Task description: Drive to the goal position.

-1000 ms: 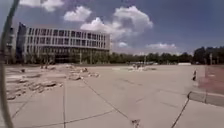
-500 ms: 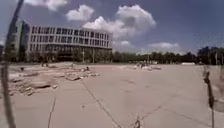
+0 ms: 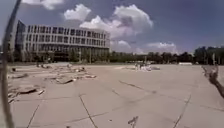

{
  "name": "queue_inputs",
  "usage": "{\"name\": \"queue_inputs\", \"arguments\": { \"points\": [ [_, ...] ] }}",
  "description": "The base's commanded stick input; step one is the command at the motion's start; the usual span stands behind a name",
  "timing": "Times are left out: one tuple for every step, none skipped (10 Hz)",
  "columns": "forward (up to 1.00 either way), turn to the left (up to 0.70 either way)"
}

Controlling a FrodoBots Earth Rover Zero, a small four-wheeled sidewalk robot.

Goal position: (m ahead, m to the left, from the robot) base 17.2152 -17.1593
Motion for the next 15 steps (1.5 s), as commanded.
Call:
{"name": "queue_inputs", "arguments": {
  "points": [
    [0.85, -0.34],
    [0.85, -0.34],
    [0.85, -0.34],
    [0.85, -0.34],
    [0.85, -0.34],
    [0.85, -0.34],
    [0.85, -0.34],
    [0.85, -0.34],
    [0.85, -0.34],
    [0.85, -0.34],
    [0.85, -0.34],
    [0.85, -0.3],
    [0.85, -0.07],
    [0.85, 0.0],
    [0.85, 0.0]
  ]
}}
